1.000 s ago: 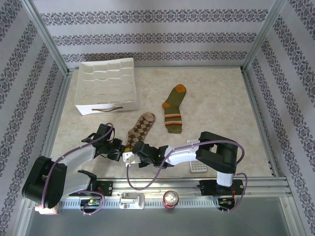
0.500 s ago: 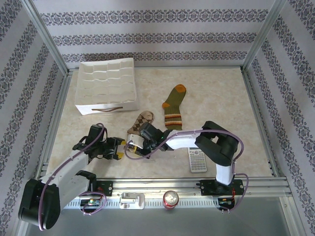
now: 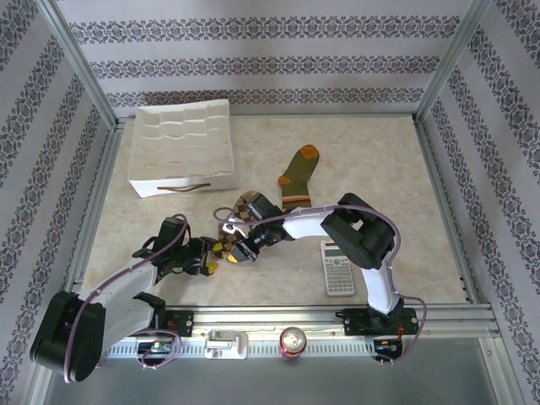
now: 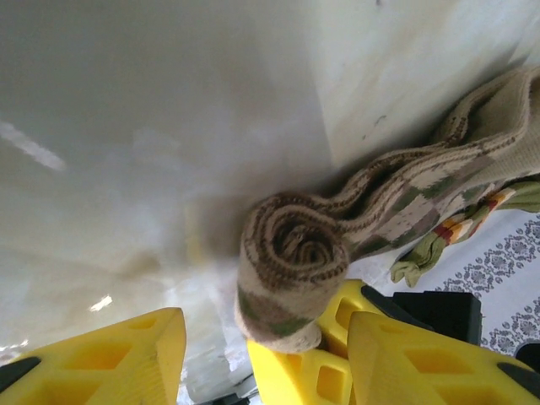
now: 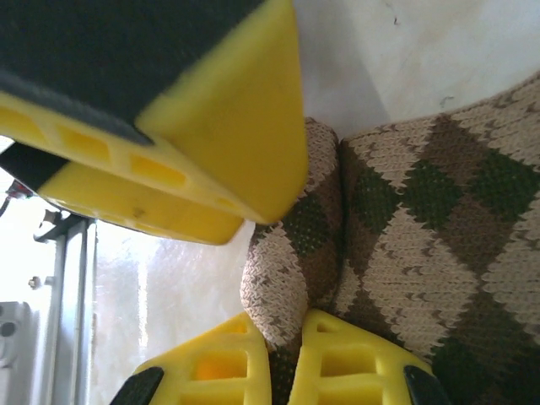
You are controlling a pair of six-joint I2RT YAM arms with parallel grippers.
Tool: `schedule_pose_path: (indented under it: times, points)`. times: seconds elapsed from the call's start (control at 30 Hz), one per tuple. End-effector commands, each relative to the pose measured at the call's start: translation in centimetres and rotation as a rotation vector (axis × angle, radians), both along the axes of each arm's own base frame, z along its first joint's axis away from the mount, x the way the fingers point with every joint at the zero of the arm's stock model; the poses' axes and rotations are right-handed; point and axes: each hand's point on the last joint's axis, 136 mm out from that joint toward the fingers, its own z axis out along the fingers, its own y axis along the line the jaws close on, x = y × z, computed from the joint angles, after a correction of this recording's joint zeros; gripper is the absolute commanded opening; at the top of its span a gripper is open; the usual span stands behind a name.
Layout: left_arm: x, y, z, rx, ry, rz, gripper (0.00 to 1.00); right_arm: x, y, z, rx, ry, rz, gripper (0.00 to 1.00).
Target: Roll the socks
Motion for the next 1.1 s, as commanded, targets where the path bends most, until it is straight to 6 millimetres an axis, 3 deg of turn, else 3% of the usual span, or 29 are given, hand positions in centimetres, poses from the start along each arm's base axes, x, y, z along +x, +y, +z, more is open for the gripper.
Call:
schedule_pose_path:
  times: [0.0, 0.13, 0.27, 0.37, 0.57, 0.67, 0.83, 0.93, 1.07]
  points:
    - [1.4, -0.8, 0.5, -0.019, -0.056, 0.012, 0.52, -2.3, -2.5, -4.2, -0.180, 0.210, -0.034, 0.00]
    - [1.1, -0.9, -0.1, -0.005, -0.033, 0.010, 0.46, -2.1, -2.5, -4.1, -0.178, 0.244, -0.048, 0.00]
    - [0.2, -0.7, -1.4, 0.023, 0.029, 0.003, 0.29, -2.0, -2.4, -3.8, -0.163, 0.263, -0.050, 0.00]
    - [-0.8, -0.2, -2.7, 0.057, 0.093, 0.004, 0.21, -1.9, -2.5, -3.3, -0.148, 0.227, -0.044, 0.00]
    - [-2.7, 0.5, -3.7, 0.119, 0.196, -0.031, 0.00, -0.8, -2.7, -0.4, -0.030, 0.013, -0.064, 0.29]
    - [-3.4, 0.8, -3.7, 0.137, 0.228, -0.042, 0.00, -0.6, -3.2, 1.4, -0.003, -0.231, -0.049, 0.41]
    - [-3.7, 0.9, -3.3, 0.151, 0.254, -0.063, 0.00, -1.0, -4.3, 2.8, -0.088, -0.867, 0.058, 0.64]
    - [-3.6, 0.9, -3.2, 0.144, 0.260, -0.068, 0.00, -0.9, -4.1, 2.8, -0.165, -1.071, 0.125, 0.65]
    - [-3.4, 0.9, -3.3, 0.136, 0.269, -0.074, 0.00, -1.0, -2.7, 2.7, -0.190, -1.191, 0.199, 0.65]
